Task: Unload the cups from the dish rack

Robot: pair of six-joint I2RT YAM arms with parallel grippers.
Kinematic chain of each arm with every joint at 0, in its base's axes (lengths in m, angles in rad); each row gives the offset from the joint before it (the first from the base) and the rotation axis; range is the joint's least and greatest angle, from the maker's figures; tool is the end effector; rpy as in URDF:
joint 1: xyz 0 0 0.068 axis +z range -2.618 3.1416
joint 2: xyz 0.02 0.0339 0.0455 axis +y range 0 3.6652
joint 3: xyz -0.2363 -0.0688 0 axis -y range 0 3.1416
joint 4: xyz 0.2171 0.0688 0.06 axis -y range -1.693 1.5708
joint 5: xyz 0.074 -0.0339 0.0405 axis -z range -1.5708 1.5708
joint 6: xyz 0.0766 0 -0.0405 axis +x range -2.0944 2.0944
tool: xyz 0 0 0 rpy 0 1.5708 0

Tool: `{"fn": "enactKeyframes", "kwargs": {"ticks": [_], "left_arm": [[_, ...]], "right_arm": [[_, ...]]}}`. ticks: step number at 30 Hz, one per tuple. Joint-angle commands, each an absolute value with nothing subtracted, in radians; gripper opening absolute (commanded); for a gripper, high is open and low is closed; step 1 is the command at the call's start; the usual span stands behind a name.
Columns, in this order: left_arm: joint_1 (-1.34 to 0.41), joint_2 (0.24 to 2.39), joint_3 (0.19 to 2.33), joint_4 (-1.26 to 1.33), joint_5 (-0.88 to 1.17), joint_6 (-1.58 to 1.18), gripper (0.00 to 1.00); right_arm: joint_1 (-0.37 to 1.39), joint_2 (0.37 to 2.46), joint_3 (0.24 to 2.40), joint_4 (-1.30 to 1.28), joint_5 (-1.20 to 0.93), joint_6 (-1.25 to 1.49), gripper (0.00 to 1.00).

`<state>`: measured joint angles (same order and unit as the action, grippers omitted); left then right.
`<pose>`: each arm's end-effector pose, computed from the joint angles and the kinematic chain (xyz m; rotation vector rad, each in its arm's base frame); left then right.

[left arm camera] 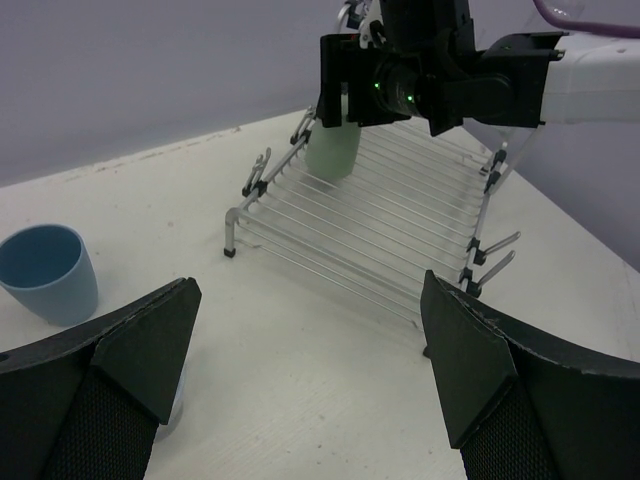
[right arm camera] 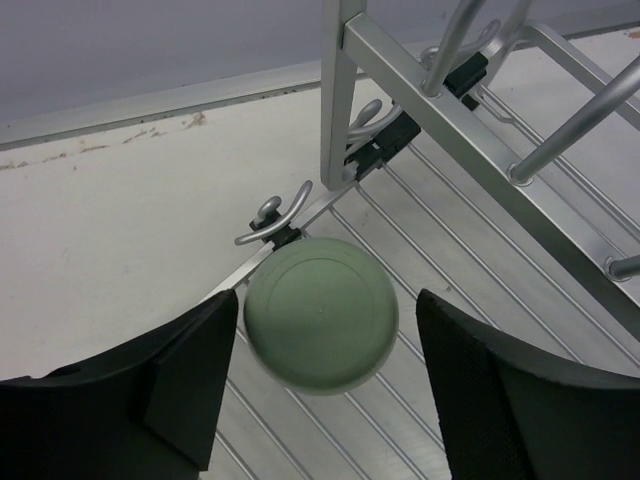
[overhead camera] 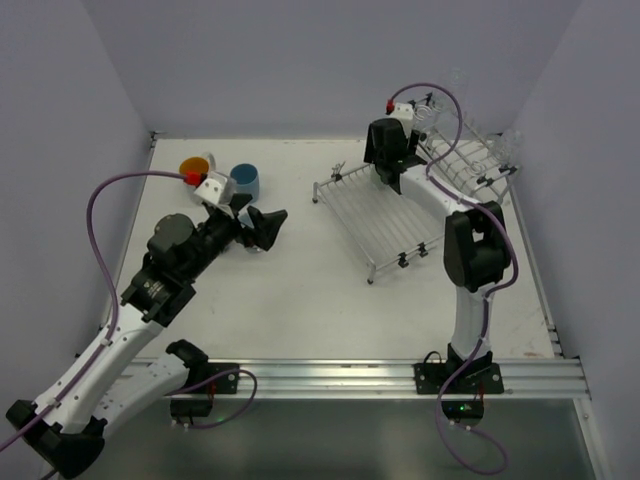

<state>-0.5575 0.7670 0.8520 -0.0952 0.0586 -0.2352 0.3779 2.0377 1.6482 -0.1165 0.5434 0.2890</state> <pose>0.1771 -0.1157 0.3542 0.3063 1.5914 -0.6628 0.4534 0.1374 0.2299 0.2361 1.9873 -0.1391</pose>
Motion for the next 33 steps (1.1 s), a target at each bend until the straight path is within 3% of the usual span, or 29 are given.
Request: {"fn": "enactKeyframes", "kwargs": {"ticks": [1,2,3,9,19,26,33], "left_arm": [[-0.56,0.769,0.856,-0.046,0.077,-0.233,1.0],[-0.56,0.769,0.854,-0.045,0.072,-0.233,1.0],[-0.56,0.769,0.856,-0.043,0.068,-0.235,1.0],[-0.558,0.782,0.871,-0.044,0.104,-0.252,1.0],[-0.558,0.848,0.885,0.021,0.24,-0.408,1.0],[-0.56,0.952,0.79,0.38,0.336,-0.673,0.99],[-0.558,1.153,0.802,0.602,0.408,-0.848,0.85]], "right_arm": [[0.371,2.025,1.643,-0.063,0.523,0.301,0.72],[0.371,2.014,1.626,-0.049,0.511,0.304,0.67],[0.371,2.005,1.614,-0.034,0.499,0.304,0.56],[0.376,1.962,1.534,0.032,0.471,0.328,0.28],[0.448,1.603,1.209,0.212,0.47,0.33,0.28],[0.446,1.234,1.002,0.276,0.138,0.544,0.28],[0.446,1.1,0.904,0.446,-0.161,0.783,0.28]]}}
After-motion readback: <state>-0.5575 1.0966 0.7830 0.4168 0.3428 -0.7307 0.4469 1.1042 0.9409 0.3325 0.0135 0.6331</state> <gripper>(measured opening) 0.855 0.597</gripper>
